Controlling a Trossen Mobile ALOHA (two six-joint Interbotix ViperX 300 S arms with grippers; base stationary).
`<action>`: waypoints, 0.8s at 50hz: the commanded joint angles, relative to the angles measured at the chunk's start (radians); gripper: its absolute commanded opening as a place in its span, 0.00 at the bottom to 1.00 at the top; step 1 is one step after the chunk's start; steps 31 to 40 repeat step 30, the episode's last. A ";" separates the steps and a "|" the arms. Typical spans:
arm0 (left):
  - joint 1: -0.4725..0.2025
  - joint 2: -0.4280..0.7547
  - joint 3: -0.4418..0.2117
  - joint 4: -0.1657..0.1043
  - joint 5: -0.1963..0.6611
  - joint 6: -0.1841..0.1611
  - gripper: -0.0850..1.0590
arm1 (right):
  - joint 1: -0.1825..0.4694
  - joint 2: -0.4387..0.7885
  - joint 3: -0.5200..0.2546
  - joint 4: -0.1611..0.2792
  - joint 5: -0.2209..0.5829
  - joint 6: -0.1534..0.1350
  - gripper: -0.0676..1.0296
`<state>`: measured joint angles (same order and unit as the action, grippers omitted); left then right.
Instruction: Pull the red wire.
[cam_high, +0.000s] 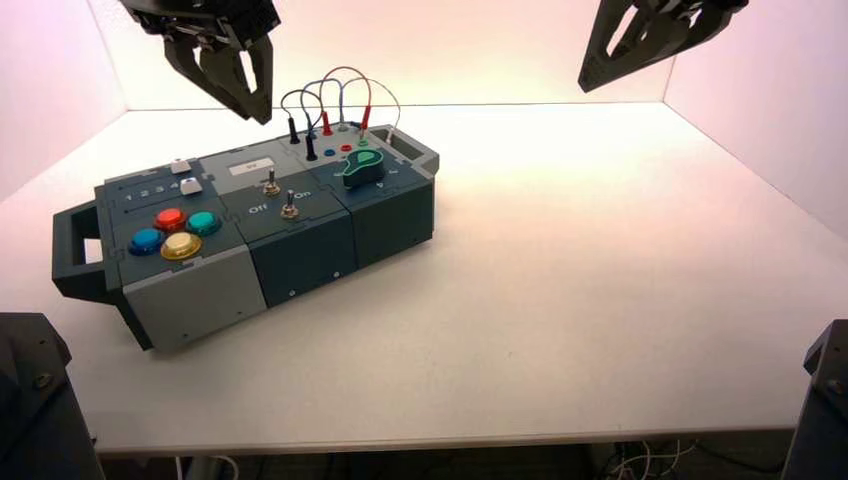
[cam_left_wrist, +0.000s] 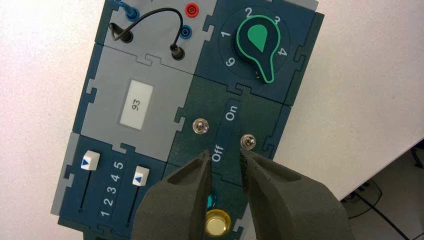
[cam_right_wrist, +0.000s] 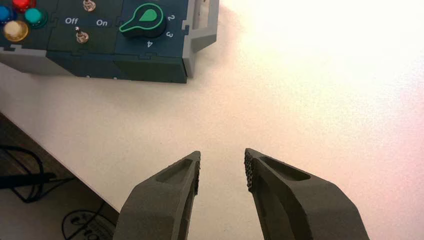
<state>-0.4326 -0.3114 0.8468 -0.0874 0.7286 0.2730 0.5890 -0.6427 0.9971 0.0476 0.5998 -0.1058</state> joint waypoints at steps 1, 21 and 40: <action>0.005 -0.006 -0.002 -0.003 -0.011 0.005 0.36 | 0.000 -0.003 -0.012 0.003 -0.011 0.003 0.50; 0.008 -0.006 -0.015 -0.003 -0.017 0.005 0.36 | -0.002 -0.008 -0.012 0.000 -0.014 0.003 0.50; 0.011 -0.008 -0.017 -0.003 -0.015 0.003 0.36 | -0.002 -0.008 -0.012 0.000 -0.012 0.002 0.50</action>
